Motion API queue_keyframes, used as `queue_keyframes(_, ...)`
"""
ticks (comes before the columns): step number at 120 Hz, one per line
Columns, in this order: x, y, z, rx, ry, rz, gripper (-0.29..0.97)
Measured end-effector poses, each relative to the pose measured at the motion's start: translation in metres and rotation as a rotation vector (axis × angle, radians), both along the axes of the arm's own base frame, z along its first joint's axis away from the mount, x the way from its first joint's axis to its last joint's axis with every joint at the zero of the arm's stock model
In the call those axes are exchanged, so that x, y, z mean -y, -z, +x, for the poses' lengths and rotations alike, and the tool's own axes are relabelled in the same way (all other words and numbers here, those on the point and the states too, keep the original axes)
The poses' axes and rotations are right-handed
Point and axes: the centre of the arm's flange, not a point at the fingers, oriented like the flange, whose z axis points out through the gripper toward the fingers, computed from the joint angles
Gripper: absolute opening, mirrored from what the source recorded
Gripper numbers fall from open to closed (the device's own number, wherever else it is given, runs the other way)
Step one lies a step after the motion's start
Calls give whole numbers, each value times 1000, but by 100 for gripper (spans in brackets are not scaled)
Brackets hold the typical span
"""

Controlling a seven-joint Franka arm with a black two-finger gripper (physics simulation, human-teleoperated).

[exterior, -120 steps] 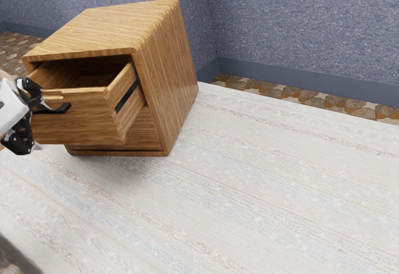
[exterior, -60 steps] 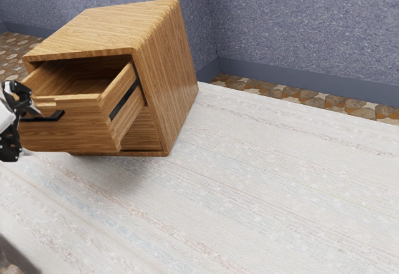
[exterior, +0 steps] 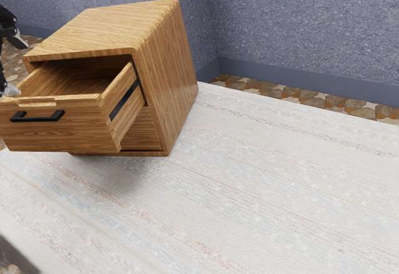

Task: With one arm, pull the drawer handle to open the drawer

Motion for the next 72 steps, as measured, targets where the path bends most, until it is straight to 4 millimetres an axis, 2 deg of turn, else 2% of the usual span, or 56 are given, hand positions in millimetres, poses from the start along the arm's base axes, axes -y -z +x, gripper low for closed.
queue_keyframes(8,3,-7,23,-51,-19,-66,68)
queue_keyframes(15,7,-7,30,-99,-38,-116,68)
queue_keyframes(29,15,2,37,-200,-83,-195,68)
queue_keyframes(37,23,6,48,-247,-106,-219,68)
queue_keyframes(60,30,34,86,-362,-184,-250,68)
queue_keyframes(72,38,38,93,-382,-205,-254,68)
